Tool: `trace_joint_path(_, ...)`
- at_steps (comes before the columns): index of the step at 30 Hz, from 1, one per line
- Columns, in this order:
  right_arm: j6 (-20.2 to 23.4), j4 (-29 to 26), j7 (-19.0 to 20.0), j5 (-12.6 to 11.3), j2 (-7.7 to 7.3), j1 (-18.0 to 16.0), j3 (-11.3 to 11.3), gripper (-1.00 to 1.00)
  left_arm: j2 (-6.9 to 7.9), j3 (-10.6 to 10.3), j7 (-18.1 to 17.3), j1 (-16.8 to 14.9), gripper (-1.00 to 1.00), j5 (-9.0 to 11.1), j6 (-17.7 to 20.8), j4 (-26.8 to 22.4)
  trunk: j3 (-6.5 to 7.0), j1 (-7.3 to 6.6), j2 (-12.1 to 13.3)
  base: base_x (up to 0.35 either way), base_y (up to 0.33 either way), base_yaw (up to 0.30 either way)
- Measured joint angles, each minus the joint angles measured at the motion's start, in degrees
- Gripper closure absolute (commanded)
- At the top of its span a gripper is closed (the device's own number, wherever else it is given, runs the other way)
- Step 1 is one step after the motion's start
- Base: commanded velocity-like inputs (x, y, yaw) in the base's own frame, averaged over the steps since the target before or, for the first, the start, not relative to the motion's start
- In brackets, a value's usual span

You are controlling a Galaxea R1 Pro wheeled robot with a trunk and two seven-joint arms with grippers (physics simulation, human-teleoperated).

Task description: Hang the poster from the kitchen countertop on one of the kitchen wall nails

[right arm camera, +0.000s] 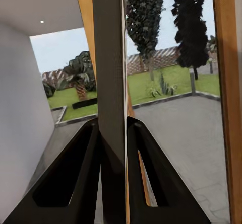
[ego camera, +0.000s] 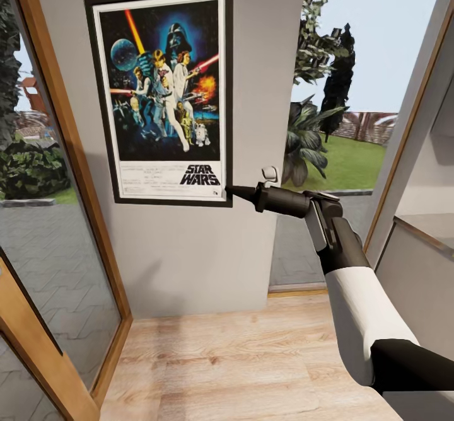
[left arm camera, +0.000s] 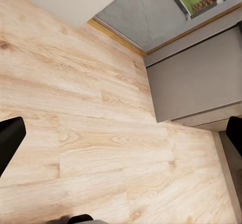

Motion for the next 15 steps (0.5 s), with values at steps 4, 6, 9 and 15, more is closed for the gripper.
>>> trace_joint_path(4,-0.1,-0.2,0.9,0.0,0.0,0.0,0.0,1.0,0.0,0.0,0.0,0.0,-1.0,0.0,0.0,0.0,0.0,0.0,0.0,0.0,0.0,0.0)
trace_joint_path(6,-0.2,-0.3,1.5,0.0,0.0,0.0,0.0,1.0,0.0,0.0,0.0,0.0,-1.0,0.0,0.0,0.0,0.0,0.0,0.0,0.0,0.0,0.0)
trace_joint_path(9,-0.2,-0.3,1.9,0.1,-0.09,0.0,-0.2,1.0,0.0,0.0,0.0,0.0,-1.0,0.0,0.0,0.0,0.0,0.0,0.0,0.0,0.0,0.0)
trace_joint_path(15,-0.2,-0.3,2.2,0.1,-0.32,0.0,-0.4,1.0,0.0,0.0,0.0,0.0,-1.0,0.0,0.0,0.0,0.0,0.0,0.0,0.0,0.0,0.0)
